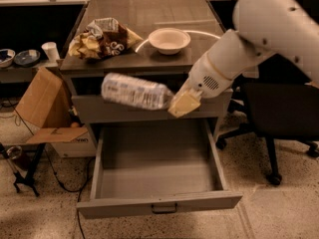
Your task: Place blue plastic bottle into middle drawer
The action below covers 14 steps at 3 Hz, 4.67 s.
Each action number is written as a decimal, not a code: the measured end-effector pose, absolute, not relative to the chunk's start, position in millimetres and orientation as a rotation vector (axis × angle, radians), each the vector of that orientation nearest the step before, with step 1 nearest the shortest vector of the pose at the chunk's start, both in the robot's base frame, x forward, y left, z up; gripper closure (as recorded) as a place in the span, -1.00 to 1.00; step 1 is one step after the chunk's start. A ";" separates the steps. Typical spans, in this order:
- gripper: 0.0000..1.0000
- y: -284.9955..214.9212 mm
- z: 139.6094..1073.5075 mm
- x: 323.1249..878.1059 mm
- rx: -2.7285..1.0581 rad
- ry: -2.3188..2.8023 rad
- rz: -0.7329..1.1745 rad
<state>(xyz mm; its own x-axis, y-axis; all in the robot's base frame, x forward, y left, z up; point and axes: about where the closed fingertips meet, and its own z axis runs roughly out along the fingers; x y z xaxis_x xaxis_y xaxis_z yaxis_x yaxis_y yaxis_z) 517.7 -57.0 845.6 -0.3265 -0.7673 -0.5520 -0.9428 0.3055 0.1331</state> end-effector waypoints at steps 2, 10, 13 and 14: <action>1.00 -59.7 840.9 498.0 -1.681 2.148 0.637; 0.21 14.4 451.1 532.9 -1.309 2.602 0.895; -1.00 14.9 450.9 533.2 -1.306 2.603 0.895; -1.00 14.9 450.9 533.2 -1.306 2.603 0.895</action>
Offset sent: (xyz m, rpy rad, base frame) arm -0.0195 -0.0022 -0.0046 -0.0337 0.0143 0.1151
